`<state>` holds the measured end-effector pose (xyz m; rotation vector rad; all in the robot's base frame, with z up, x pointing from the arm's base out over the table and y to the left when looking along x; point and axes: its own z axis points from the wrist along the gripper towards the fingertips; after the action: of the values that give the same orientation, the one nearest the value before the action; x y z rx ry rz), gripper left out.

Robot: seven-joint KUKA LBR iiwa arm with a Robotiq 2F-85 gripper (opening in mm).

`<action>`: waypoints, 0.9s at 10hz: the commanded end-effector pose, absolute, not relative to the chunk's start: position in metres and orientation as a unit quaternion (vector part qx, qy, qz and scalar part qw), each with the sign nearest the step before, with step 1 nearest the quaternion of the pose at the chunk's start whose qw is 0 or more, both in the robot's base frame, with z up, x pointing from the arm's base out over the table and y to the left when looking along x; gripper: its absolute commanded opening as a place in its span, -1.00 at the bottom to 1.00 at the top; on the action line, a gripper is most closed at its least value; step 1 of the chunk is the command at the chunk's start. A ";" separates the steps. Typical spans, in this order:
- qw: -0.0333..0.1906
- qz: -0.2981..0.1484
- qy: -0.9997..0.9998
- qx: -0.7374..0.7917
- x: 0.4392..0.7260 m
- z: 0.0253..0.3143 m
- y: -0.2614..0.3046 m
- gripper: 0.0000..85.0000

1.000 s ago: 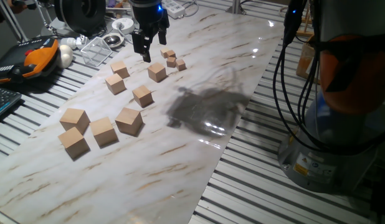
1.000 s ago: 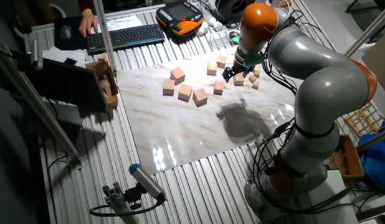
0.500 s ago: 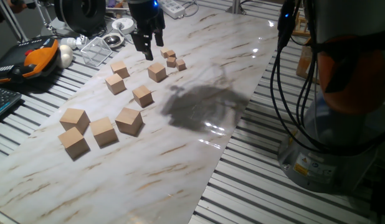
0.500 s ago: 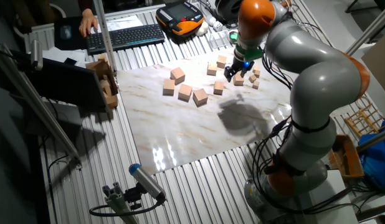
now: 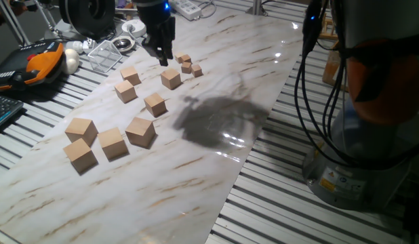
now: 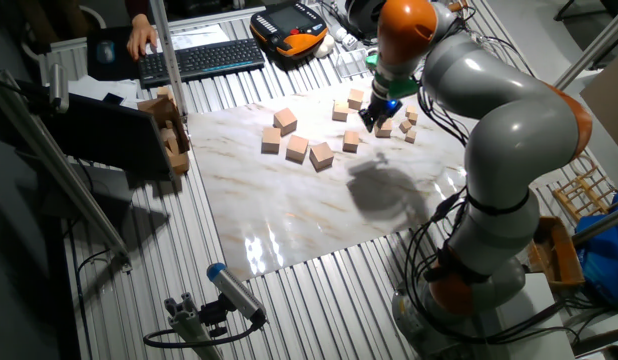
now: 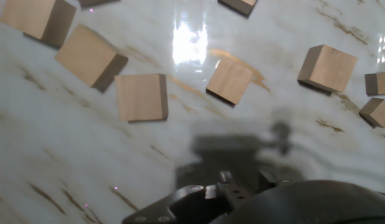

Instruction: Stack the blocks into a cross shape

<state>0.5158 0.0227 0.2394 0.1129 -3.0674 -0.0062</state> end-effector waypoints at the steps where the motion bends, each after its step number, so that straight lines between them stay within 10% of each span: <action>1: 0.036 -0.004 -0.999 0.036 0.515 0.239 0.031 -1.00; 9: 0.028 -0.011 -0.998 0.051 0.529 0.181 0.082 -1.00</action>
<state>0.5290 0.0821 0.1808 0.1578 -3.0804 -0.0305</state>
